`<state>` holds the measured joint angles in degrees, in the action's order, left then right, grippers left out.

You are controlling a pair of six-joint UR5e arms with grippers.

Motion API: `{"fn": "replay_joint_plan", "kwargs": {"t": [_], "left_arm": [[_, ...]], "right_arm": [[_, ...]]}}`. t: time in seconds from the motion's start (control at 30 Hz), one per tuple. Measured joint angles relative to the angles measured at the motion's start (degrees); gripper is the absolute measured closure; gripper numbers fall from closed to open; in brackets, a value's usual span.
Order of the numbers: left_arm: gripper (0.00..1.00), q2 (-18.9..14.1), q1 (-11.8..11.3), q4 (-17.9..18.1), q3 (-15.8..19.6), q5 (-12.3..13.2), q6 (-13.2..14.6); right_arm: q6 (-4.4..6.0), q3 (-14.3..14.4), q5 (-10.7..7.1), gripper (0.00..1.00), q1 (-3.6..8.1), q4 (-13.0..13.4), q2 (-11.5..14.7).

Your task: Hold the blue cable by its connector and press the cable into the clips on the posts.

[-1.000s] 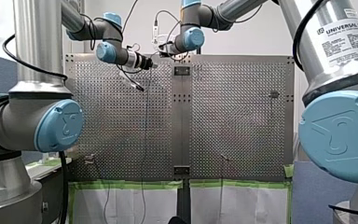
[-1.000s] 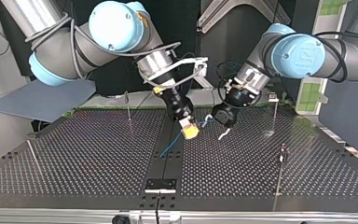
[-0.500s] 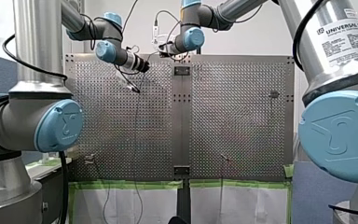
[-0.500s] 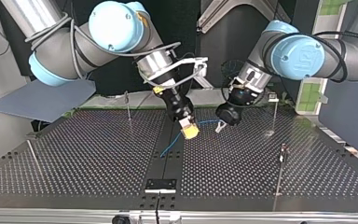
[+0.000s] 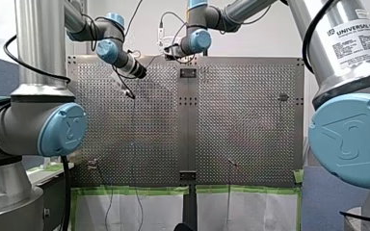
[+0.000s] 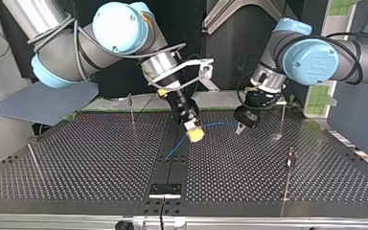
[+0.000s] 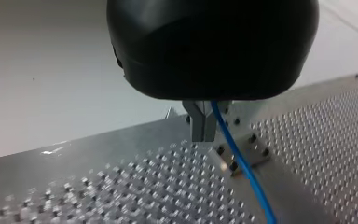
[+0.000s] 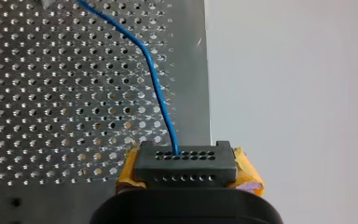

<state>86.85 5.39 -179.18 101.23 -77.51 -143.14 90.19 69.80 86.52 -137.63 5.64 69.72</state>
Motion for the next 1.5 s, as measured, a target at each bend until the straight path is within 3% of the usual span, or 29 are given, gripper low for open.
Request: {"fn": "replay_joint_plan", "kwargs": {"t": [0.4,0.8,1.3,1.5], "left_arm": [[1.00,-4.93,-2.78,-1.77,0.00,-6.23,6.20],[1.00,-5.72,-5.47,-4.18,0.01,-12.35,10.61],[1.00,-5.91,-8.32,-3.12,-0.06,-19.35,11.85],[1.00,-5.95,-9.48,-2.36,-0.57,-19.88,11.86]], "right_arm": [[0.17,0.56,-0.06,1.00,-0.20,0.44,-2.13],[0.89,-0.05,-3.19,1.00,-0.33,1.29,-2.34],[2.49,-2.10,-4.67,1.00,-0.82,1.49,-2.54],[3.00,-3.03,-4.74,1.00,-1.01,1.49,-2.93]]}}
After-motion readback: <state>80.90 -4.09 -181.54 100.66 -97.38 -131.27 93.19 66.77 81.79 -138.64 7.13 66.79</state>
